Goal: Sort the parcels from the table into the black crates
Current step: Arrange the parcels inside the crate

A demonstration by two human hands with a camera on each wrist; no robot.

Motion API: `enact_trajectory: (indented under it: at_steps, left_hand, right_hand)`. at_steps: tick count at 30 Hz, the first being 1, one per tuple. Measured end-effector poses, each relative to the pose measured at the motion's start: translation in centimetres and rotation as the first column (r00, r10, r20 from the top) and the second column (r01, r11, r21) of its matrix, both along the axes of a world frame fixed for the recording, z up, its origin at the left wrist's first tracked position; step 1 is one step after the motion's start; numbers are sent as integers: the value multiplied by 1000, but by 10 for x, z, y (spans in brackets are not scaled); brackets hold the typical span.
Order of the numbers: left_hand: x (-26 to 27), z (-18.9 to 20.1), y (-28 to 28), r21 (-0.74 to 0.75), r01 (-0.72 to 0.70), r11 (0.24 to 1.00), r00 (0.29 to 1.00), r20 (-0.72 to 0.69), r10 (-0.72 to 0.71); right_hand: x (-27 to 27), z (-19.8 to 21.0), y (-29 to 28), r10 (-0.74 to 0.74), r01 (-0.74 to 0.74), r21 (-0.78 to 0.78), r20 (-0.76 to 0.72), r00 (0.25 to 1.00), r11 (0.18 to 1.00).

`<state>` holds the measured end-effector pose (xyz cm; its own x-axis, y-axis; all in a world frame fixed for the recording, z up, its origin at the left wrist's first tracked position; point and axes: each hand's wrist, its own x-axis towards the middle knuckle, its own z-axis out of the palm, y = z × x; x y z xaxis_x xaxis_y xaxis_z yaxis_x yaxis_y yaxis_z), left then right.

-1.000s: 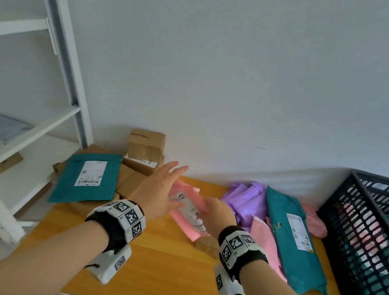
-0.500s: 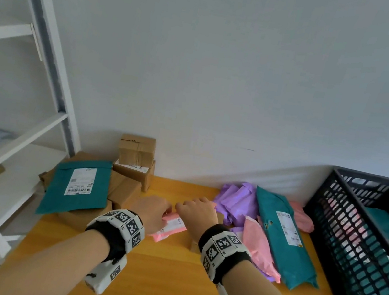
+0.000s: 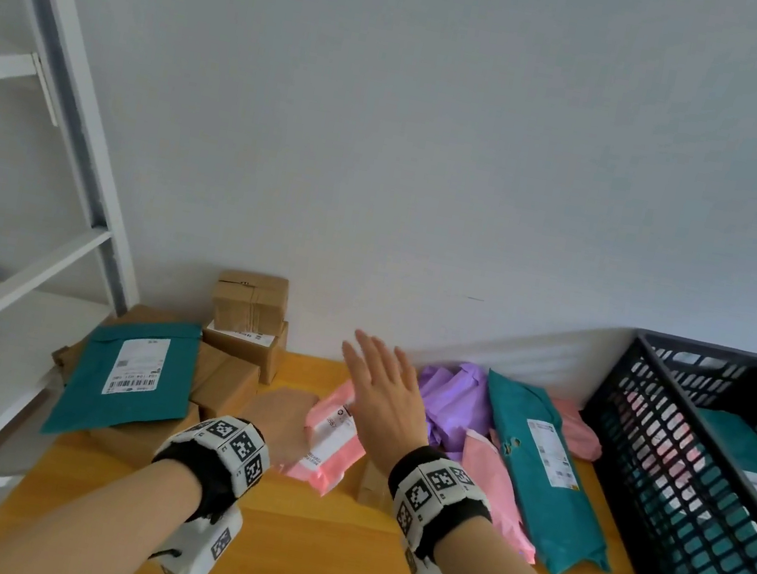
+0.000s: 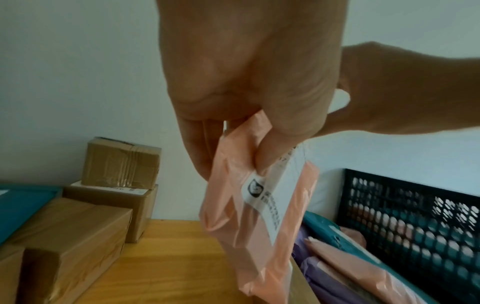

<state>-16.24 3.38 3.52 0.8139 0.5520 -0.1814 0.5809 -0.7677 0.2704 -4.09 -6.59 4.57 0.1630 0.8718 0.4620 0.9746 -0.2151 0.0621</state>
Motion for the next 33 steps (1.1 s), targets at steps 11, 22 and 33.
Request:
enact_trajectory:
  at_steps: [11,22,33]
  left_hand:
    - [-11,24,34,-621,-111,776,887,291,359]
    - [-10,60,42,-713,37,700,838,405,367]
    - [-17,79,51,-713,43,700,761,477,439]
  right_hand:
    - [33,-4,-12,-113,230,-24,-917,382,973]
    - [42,10,0,160,131,153,-986,-49,980]
    - [43,41,4,265,177,254,-963,-45,951]
